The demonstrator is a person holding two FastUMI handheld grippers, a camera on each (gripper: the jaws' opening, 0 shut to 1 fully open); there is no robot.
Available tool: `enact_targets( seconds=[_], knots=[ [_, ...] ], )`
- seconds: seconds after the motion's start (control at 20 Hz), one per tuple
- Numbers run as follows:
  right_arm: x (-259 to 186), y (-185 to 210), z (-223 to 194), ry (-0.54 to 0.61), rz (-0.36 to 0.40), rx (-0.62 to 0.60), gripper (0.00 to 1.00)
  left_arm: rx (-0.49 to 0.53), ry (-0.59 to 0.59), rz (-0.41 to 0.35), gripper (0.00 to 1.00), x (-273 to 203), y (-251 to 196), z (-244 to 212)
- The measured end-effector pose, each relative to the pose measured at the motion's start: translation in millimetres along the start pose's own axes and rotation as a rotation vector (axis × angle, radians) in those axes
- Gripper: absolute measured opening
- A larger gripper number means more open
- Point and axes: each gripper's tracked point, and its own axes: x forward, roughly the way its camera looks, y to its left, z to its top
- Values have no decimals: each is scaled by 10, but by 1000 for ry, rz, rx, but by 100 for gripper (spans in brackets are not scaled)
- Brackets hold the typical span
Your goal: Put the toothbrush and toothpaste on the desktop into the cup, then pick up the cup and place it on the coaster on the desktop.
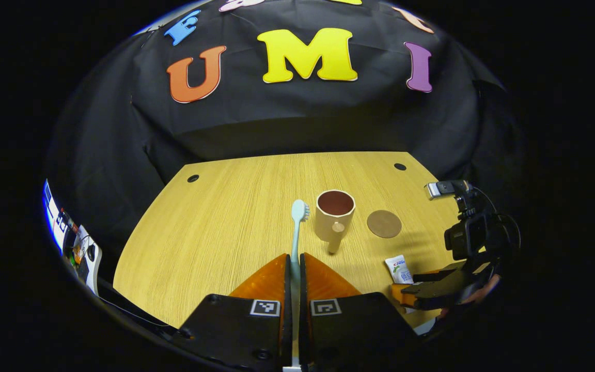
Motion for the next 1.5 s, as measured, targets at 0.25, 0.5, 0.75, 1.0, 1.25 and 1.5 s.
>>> enact_targets(
  seconds=[0.25, 0.5, 0.75, 1.0, 1.25, 1.5],
  knots=[
    [-32, 1, 15, 10, 4, 9, 37, -7, -10, -4, 7, 3, 20, 44],
    [-63, 9, 17, -1, 32, 27, 25, -16, -57, -29, 7, 70, -39, 195],
    [-268, -37, 143, -89, 72, 64, 25, -26, -169, -81, 8, 190, -165, 534],
    [-527, -113, 220, -147, 108, 81, 13, -48, -294, -103, 7, 375, -170, 941],
    [-927, -159, 354, -248, 148, 56, 13, -121, -469, -150, 8, 564, -290, 1456],
    [-1292, -287, 422, -341, 139, 15, 13, -188, -570, -207, 8, 820, -488, 1704]
  ],
)
